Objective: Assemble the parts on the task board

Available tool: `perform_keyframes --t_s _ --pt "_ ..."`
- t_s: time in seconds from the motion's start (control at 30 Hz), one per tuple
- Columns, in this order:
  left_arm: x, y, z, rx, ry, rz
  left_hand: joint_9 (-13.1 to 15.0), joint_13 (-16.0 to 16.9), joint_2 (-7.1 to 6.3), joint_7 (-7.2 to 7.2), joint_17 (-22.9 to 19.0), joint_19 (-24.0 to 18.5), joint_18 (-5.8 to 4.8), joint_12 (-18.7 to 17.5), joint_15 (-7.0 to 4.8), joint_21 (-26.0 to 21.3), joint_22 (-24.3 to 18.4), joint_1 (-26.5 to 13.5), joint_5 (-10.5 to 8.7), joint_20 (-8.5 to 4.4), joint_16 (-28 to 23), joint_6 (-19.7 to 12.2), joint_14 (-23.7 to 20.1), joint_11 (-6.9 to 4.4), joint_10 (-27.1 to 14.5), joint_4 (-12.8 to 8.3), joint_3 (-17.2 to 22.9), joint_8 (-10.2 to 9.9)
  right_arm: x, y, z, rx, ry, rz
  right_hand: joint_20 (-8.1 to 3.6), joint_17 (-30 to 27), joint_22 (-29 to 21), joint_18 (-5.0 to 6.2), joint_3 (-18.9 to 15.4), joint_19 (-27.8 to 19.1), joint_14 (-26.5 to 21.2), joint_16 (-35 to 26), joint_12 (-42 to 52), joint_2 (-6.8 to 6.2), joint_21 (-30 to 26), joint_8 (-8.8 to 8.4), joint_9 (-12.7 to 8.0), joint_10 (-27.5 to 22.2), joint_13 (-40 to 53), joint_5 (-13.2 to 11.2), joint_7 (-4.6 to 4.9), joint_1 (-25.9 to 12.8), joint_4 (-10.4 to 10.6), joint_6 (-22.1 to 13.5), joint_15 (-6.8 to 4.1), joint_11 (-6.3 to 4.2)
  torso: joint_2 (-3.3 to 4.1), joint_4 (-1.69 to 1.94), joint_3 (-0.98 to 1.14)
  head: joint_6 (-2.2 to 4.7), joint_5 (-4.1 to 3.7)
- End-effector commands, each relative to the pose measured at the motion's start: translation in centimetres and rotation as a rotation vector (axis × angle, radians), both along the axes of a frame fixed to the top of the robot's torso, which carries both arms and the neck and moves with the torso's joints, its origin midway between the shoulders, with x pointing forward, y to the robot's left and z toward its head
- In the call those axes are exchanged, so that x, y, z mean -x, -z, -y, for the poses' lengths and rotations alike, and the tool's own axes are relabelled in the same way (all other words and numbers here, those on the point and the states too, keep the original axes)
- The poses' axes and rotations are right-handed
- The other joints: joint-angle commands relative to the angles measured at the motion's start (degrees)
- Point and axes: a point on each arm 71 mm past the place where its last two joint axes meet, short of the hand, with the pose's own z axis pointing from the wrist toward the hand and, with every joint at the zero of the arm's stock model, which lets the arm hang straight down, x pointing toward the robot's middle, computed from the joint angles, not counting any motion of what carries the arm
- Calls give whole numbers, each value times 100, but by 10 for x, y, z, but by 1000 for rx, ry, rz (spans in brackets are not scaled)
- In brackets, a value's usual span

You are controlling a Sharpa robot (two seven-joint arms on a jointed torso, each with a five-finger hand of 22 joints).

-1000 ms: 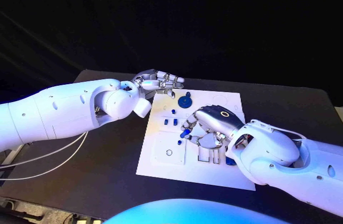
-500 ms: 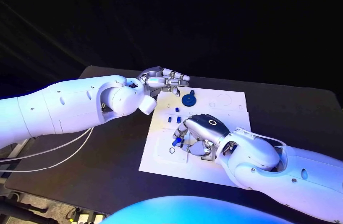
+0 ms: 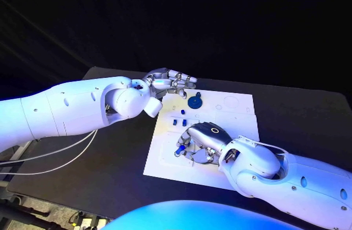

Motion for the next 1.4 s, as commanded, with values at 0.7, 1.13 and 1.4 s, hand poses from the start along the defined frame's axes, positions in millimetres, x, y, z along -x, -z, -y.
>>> perform_keyframes --t_s 0.7,1.13,1.4 --pt "1 -1 2 8 22 2 -5 -9 9 -4 -7 -3 24 23 18 -22 -9 -63 -22 25 -11 -39 -37 -4 -36 -23 -11 -32 -3 12 -4 64 -20 6 -56 -25 1124 -75 43 178 293 11 -46 51 -33 37 14 28 2 32 0 -11 -17 22 -33 12 0 -1 -2 -41 21" --pt "1 -1 1 7 21 1 -4 -9 11 -2 -7 -2 24 28 20 -24 -11 -69 -23 27 -11 -42 -37 -1 -40 -22 -13 -32 1 12 -5 84 -35 2 -56 -31 1124 -75 42 178 292 8 -48 51 -32 38 16 30 2 34 0 -16 -17 23 -32 14 2 3 0 -85 39" --pt "2 -1 1 6 22 -1 -4 -9 11 -2 -7 -2 24 28 20 -24 -11 -69 -23 27 -11 -42 -37 -1 -40 -22 -13 -32 2 11 -4 85 -24 22 -54 -50 1112 -68 33 163 287 -3 -63 31 -70 21 16 21 -2 32 12 -44 -14 -5 -26 23 -3 -1 -1 -89 54"
